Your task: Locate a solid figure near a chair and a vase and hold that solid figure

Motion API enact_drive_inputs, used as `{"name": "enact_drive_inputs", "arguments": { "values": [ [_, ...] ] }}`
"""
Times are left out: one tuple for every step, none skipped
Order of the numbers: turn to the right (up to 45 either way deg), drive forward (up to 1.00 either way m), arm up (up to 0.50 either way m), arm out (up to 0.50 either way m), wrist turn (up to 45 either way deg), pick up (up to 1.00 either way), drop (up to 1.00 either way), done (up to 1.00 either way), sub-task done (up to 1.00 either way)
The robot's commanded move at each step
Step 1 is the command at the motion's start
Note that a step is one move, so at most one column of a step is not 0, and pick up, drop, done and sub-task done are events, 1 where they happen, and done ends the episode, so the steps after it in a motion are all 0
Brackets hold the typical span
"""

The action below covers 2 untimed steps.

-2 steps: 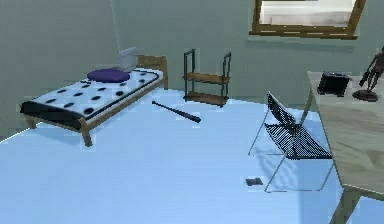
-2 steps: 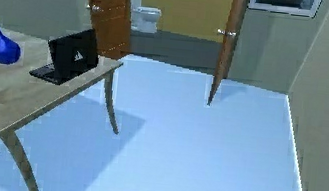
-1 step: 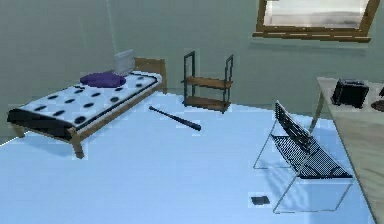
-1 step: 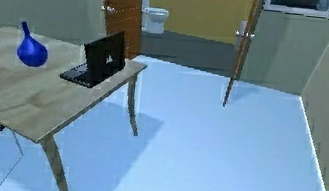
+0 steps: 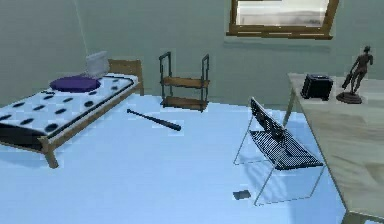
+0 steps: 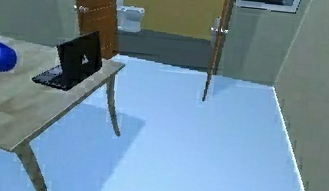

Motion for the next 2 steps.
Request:
{"name": "enact_drive_inputs", "arguments": {
  "values": [
    [0.0,0.90,0.00,0.00,0.0,0.00,0.00,0.00,0.00],
    [-24.0,0.00,0.00,0.00,0.0,0.00,0.00,0.00,0.00]
  ]
}}
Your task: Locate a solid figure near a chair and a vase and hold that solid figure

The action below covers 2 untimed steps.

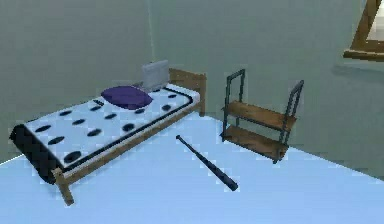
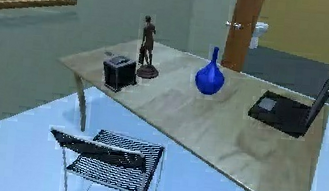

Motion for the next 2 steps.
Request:
{"name": "enact_drive_inputs", "arguments": {
  "values": [
    [45.0,0.00,0.00,0.00,0.0,0.00,0.00,0.00,0.00],
    [45.0,0.00,0.00,0.00,0.0,0.00,0.00,0.00,0.00]
  ]
}}
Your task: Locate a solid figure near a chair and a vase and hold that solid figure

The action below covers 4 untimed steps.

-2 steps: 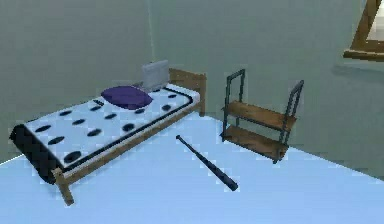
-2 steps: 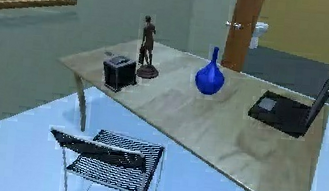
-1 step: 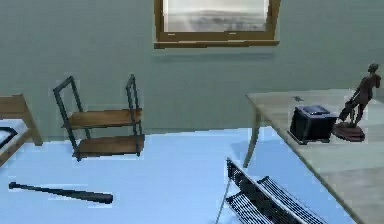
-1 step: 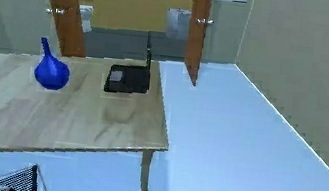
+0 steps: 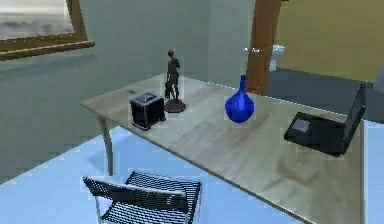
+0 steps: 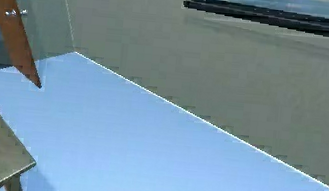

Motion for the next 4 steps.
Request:
{"name": "enact_drive_inputs", "arguments": {
  "values": [
    [45.0,0.00,0.00,0.00,0.0,0.00,0.00,0.00,0.00],
    [27.0,0.00,0.00,0.00,0.0,0.00,0.00,0.00,0.00],
    [0.0,0.70,0.00,0.00,0.0,0.00,0.00,0.00,0.00],
    [-33.0,0.00,0.00,0.00,0.0,0.00,0.00,0.00,0.00]
  ]
}}
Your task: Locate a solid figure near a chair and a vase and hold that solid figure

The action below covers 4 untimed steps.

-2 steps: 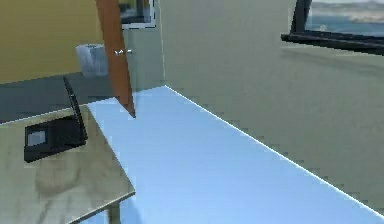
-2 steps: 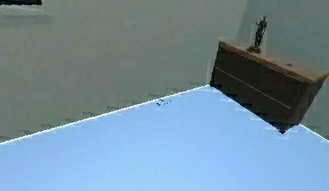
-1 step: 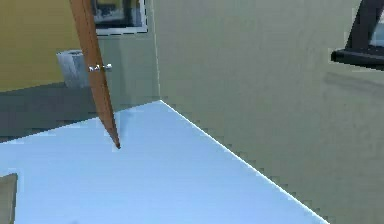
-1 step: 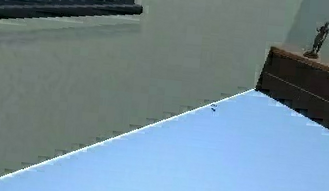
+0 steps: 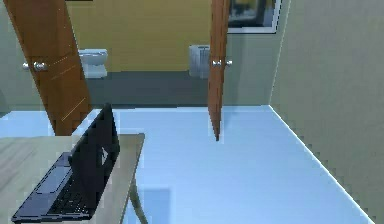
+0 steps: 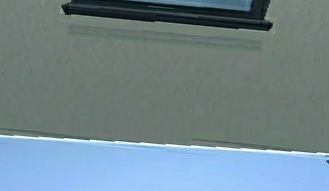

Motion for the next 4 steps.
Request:
{"name": "enact_drive_inputs", "arguments": {
  "values": [
    [0.0,1.00,0.00,0.00,0.0,0.00,0.00,0.00,0.00],
    [-3.0,0.00,0.00,0.00,0.0,0.00,0.00,0.00,0.00],
    [0.0,0.20,0.00,0.00,0.0,0.00,0.00,0.00,0.00],
    [-45.0,0.00,0.00,0.00,0.0,0.00,0.00,0.00,0.00]
  ]
}}
